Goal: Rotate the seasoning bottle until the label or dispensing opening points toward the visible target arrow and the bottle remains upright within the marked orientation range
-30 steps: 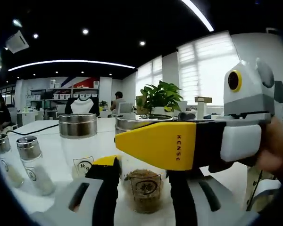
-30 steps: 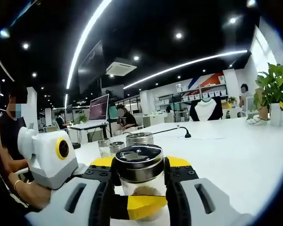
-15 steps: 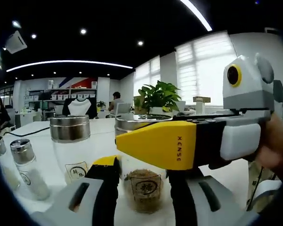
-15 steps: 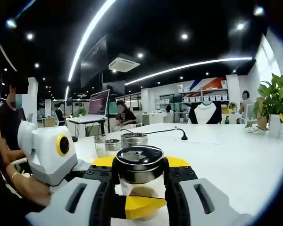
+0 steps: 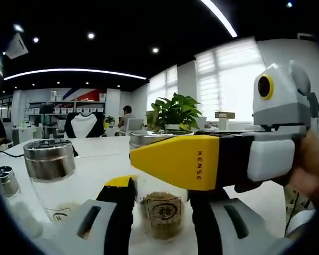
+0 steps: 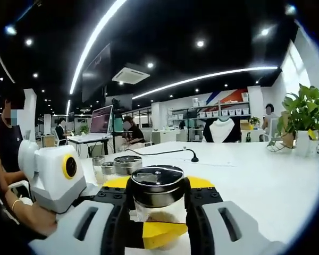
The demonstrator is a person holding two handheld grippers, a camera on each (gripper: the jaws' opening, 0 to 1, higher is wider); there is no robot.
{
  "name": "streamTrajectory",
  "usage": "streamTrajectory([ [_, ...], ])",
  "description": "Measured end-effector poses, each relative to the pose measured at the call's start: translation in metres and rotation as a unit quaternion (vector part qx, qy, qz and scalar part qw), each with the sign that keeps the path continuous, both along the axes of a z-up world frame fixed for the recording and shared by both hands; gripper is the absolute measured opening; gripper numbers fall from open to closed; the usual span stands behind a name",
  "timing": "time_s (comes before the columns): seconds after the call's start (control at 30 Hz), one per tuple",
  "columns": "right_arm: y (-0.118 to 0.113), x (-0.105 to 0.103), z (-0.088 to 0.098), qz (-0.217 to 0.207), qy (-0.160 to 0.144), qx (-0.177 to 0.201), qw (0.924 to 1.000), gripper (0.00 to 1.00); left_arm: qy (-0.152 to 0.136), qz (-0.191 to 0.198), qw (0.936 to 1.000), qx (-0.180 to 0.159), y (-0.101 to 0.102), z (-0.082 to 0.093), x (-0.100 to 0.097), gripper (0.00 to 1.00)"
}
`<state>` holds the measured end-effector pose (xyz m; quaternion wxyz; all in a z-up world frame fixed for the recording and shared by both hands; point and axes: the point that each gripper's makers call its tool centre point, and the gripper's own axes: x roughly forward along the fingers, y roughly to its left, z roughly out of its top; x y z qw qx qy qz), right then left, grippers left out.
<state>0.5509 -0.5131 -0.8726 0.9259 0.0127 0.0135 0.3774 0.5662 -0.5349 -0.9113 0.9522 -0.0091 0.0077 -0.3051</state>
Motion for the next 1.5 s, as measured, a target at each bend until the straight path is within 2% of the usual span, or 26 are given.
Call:
streamTrajectory([
  [0.13, -0.004, 0.009, 0.001, -0.002, 0.003, 0.001, 1.0000, 0.37, 0.004, 0.004, 1.0000, -0.005, -0.003, 0.000, 0.006, 0.43],
  [1.03, -0.001, 0.021, -0.007, 0.002, 0.014, 0.011, 0.9998, 0.37, 0.022, 0.020, 0.9996, -0.003, -0.002, -0.009, 0.022, 0.43],
  [1.5, 0.000, 0.020, -0.009, 0.014, 0.008, 0.016, 0.9997, 0.37, 0.007, 0.038, 0.9992, 0.010, -0.001, -0.011, 0.025, 0.43],
])
